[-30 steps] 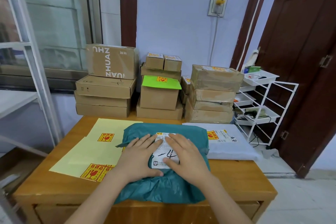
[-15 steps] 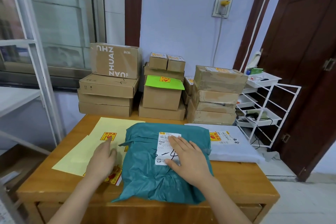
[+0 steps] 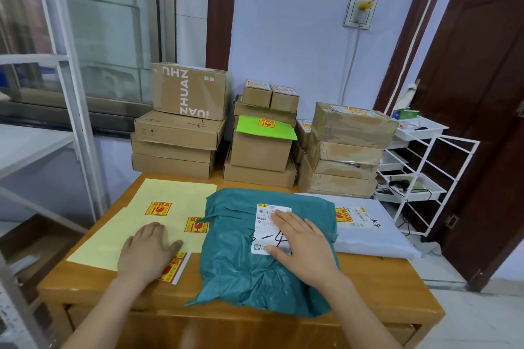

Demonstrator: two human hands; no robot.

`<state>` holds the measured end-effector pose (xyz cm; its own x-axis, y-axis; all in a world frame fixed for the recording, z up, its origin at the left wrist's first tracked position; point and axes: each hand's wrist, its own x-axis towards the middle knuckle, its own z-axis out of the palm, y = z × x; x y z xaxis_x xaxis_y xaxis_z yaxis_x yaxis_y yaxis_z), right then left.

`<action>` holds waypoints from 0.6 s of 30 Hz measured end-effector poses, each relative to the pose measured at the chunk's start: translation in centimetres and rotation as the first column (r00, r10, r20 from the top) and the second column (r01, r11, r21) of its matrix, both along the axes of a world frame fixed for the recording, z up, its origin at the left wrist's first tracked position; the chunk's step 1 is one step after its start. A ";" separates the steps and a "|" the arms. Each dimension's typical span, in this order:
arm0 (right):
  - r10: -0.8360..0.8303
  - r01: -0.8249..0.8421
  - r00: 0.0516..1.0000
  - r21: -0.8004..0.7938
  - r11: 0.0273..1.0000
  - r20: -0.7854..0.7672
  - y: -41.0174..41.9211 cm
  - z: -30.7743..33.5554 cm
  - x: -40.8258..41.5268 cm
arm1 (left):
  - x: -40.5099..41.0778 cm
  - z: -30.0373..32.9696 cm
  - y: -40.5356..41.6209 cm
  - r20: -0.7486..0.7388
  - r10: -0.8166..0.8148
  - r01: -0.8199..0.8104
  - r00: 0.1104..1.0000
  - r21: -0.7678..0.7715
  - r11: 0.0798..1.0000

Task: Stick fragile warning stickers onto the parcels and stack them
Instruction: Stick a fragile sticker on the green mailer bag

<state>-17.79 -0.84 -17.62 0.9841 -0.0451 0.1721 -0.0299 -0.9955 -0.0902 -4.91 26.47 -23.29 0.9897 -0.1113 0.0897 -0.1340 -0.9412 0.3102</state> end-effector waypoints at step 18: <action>0.175 -0.194 0.979 0.224 0.955 0.104 8.2 6.0 3.2 | 3.3 0.2 -1.4 -0.030 -0.204 0.205 0.979 0.043 0.978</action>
<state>-14.62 7.35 -11.60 0.9620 0.0878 0.2586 0.1695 -0.9344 -0.3133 -1.65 25.04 -23.11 0.9475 -0.3148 0.0555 -0.3176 -0.9079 0.2737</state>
